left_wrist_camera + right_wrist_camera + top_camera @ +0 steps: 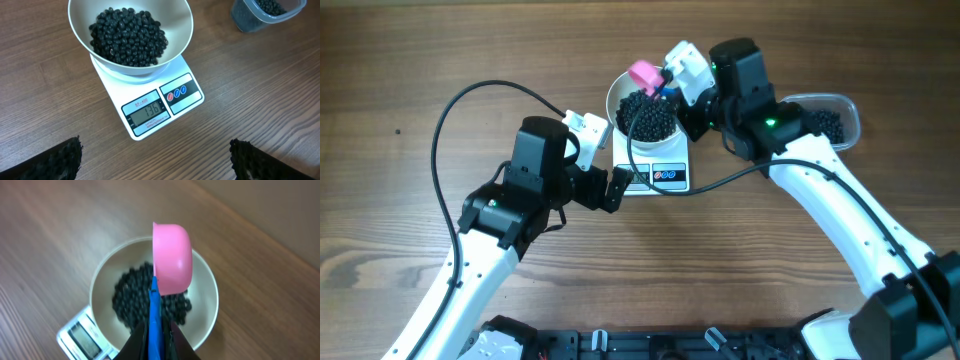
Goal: Scoop item into bowl and weigh 150g on scale
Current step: 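Return the empty scoop to the bean tub with the right gripper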
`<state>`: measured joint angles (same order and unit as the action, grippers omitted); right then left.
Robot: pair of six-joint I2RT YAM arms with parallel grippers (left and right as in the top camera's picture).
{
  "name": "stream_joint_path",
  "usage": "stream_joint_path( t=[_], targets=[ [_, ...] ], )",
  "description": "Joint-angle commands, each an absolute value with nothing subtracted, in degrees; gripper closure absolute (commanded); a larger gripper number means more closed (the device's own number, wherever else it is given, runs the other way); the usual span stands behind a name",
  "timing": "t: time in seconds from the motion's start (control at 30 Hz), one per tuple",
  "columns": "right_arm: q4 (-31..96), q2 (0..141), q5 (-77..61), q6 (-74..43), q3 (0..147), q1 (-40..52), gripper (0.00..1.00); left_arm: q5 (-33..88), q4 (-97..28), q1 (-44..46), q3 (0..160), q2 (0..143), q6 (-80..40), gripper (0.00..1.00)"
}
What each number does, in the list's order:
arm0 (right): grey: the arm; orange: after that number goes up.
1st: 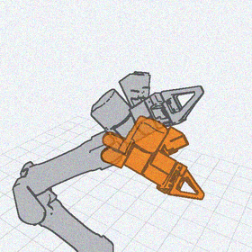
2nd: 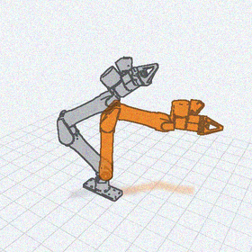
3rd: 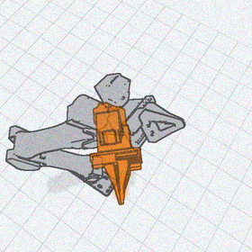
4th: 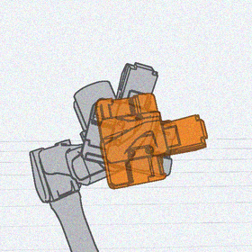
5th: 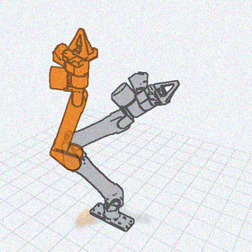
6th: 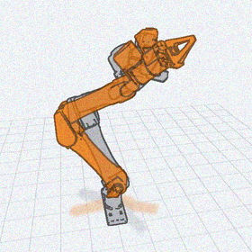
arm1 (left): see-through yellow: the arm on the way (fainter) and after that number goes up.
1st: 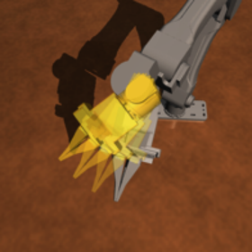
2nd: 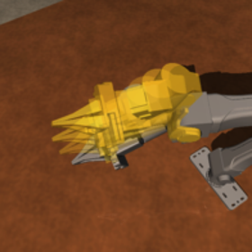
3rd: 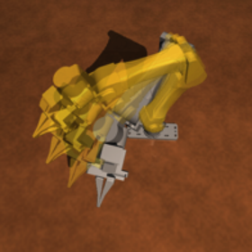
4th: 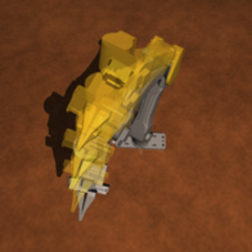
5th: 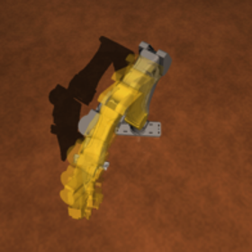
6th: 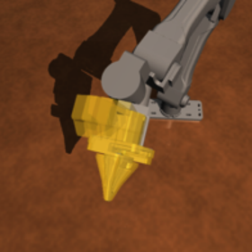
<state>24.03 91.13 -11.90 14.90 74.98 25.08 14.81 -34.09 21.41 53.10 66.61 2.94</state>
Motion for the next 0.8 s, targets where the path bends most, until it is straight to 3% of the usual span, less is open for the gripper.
stream_joint_path(
  t=[0.0,0.07,0.1,0.23,0.27,0.4,0.5,0.67,0.77],
  targets=[
    [21.82,84.09,-8.82,6.74,75.31,22.04,0.96,14.46,-33.91,21.58,53.84,66.76,4.1,0.0],
    [21.69,81.76,-6.0,5.8,75.31,18.65,0.96,14.46,-33.93,21.58,53.84,66.76,4.1,0.0],
    [21.87,79.55,-7.09,4.21,75.31,12.45,0.96,14.46,-33.93,21.58,53.84,66.76,4.1,0.0],
    [21.93,78.43,-39.24,2.79,75.31,-3.46,0.96,14.46,-33.91,21.58,53.84,66.76,4.1,0.0],
    [22.0,78.43,-41.78,2.79,75.31,-6.02,0.96,14.46,-33.91,21.58,53.84,66.76,4.1,0.0],
    [23.86,78.41,-28.88,2.94,75.31,-15.0,0.96,14.46,-33.93,21.58,53.84,66.76,4.08,0.0],
    [34.44,78.41,-18.59,2.81,75.31,-18.48,0.96,14.46,-33.91,21.58,53.84,66.76,4.1,0.0],
    [48.71,78.41,-18.44,3.03,75.29,-18.35,0.96,14.46,-33.91,21.58,53.84,66.76,4.1,0.0],
    [49.71,78.89,-18.41,6.66,75.29,-18.35,0.96,14.46,-33.91,21.58,53.84,66.76,4.1,0.0]
  ],
)
